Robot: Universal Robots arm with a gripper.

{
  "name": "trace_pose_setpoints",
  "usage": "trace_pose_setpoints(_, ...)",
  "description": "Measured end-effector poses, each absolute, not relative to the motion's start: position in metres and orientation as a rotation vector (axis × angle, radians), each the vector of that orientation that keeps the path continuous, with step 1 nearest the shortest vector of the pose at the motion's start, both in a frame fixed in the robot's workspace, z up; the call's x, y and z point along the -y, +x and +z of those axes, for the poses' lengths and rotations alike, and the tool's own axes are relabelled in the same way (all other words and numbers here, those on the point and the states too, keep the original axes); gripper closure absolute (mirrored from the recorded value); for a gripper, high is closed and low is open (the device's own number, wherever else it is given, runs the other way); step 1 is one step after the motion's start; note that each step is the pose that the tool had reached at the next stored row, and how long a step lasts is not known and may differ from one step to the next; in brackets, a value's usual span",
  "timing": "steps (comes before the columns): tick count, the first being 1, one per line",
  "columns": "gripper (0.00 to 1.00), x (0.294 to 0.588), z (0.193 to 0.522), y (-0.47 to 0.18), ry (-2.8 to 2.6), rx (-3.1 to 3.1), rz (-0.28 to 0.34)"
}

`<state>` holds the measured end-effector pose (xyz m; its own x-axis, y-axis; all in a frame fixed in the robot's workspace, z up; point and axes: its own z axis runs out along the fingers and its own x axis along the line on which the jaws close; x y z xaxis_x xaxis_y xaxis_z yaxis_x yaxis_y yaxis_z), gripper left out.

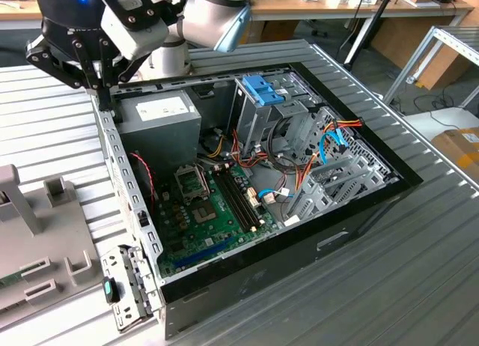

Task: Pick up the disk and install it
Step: 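Reach for the disk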

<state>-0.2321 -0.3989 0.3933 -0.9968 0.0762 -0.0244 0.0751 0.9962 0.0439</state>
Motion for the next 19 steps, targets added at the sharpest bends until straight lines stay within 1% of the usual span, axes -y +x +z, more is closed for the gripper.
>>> trace_pose_setpoints(9,0.89,0.399,0.393,-0.265,0.118,-3.113,0.067)
trace_pose_setpoints(19,0.89,0.399,0.393,-0.278,0.118,-3.113,0.067)
